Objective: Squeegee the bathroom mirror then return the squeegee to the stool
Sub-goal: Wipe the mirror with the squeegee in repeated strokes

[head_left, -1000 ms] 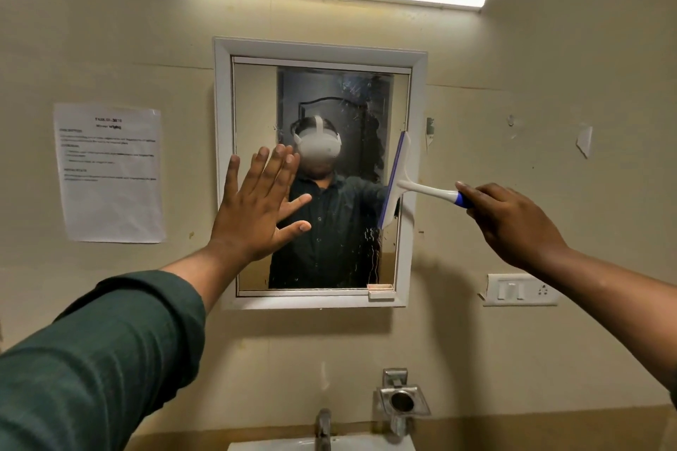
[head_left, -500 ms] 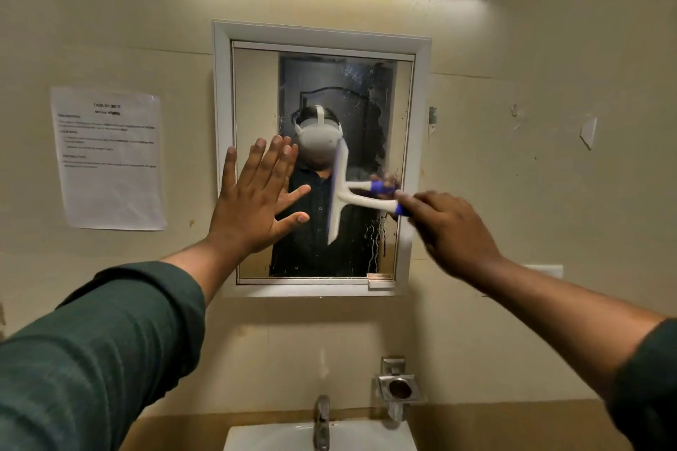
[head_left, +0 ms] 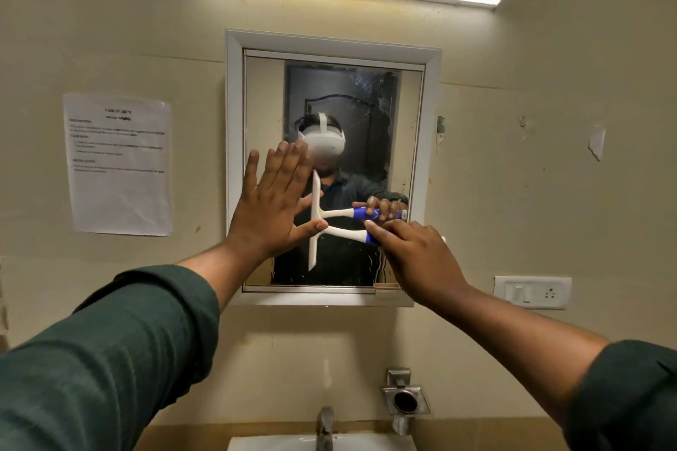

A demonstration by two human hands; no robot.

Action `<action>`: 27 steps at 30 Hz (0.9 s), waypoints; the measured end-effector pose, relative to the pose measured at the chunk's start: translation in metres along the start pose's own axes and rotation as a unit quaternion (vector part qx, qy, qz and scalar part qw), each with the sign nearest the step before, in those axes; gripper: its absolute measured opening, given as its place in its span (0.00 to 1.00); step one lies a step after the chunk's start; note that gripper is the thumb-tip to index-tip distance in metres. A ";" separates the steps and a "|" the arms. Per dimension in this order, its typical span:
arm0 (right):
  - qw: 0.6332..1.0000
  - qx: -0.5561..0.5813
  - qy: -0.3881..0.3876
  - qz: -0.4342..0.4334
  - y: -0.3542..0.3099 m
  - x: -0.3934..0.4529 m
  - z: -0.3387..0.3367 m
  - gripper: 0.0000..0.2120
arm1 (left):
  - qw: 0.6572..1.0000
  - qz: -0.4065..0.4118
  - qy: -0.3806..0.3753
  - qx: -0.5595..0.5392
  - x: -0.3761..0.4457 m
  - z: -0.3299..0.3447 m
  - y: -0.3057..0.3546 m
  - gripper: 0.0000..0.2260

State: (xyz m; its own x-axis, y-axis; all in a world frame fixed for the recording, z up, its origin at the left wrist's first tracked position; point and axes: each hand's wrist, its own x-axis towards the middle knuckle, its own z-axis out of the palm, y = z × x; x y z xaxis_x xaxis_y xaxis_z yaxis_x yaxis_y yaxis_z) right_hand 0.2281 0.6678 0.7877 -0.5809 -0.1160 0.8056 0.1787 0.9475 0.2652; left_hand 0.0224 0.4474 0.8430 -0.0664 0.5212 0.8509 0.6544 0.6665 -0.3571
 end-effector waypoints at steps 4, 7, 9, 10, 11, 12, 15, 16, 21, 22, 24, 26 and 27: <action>1.000 -0.018 -0.011 -0.001 0.019 -0.009 -0.002 0.30 | 1.000 -0.006 0.001 -0.002 -0.005 0.003 -0.005 0.49; 0.999 -0.028 -0.015 0.008 0.034 -0.021 -0.005 0.28 | 1.000 -0.003 -0.002 0.002 -0.006 0.004 -0.006 0.49; 0.999 -0.039 -0.008 0.008 0.047 -0.029 -0.007 0.27 | 1.000 0.002 -0.001 0.002 -0.006 0.004 -0.005 0.49; 0.999 -0.043 -0.007 0.008 0.055 -0.033 -0.009 0.27 | 1.000 0.004 0.000 0.004 -0.006 0.003 -0.004 0.48; 0.999 -0.048 -0.009 0.009 0.061 -0.037 -0.010 0.27 | 1.000 0.005 0.000 0.005 -0.006 0.003 -0.004 0.48; 0.999 -0.051 -0.013 0.012 0.068 -0.041 -0.012 0.26 | 1.000 0.004 0.000 0.006 -0.006 0.003 -0.003 0.48; 0.998 -0.058 -0.017 0.022 0.083 -0.053 -0.016 0.24 | 1.000 0.008 0.005 0.010 -0.005 0.004 0.000 0.48; 0.998 -0.060 -0.019 0.024 0.086 -0.056 -0.018 0.24 | 1.000 0.011 0.007 0.009 -0.005 0.004 0.000 0.48; 0.997 -0.062 -0.013 0.035 0.103 -0.076 -0.023 0.23 | 1.000 0.011 0.008 0.002 -0.005 0.006 0.005 0.48; 0.997 -0.061 -0.013 0.039 0.107 -0.080 -0.022 0.23 | 1.000 0.014 0.006 0.001 -0.005 0.006 0.006 0.48; 0.997 -0.058 -0.014 0.044 0.112 -0.086 -0.022 0.23 | 1.000 0.014 0.003 0.001 -0.005 0.008 0.008 0.48; 0.997 -0.055 -0.012 0.047 0.118 -0.090 -0.021 0.23 | 1.000 0.010 0.001 0.001 -0.006 0.009 0.008 0.48; 0.997 -0.055 -0.010 0.049 0.120 -0.092 -0.020 0.23 | 1.000 0.009 0.000 0.001 -0.005 0.010 0.009 0.47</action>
State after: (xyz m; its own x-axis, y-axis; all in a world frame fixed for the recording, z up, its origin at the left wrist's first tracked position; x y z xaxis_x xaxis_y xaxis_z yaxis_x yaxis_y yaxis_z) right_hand 0.3188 0.7858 0.7565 -0.5719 -0.0166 0.8202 0.3213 0.9154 0.2425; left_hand 0.0214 0.4556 0.8315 -0.0548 0.5325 0.8446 0.6539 0.6584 -0.3727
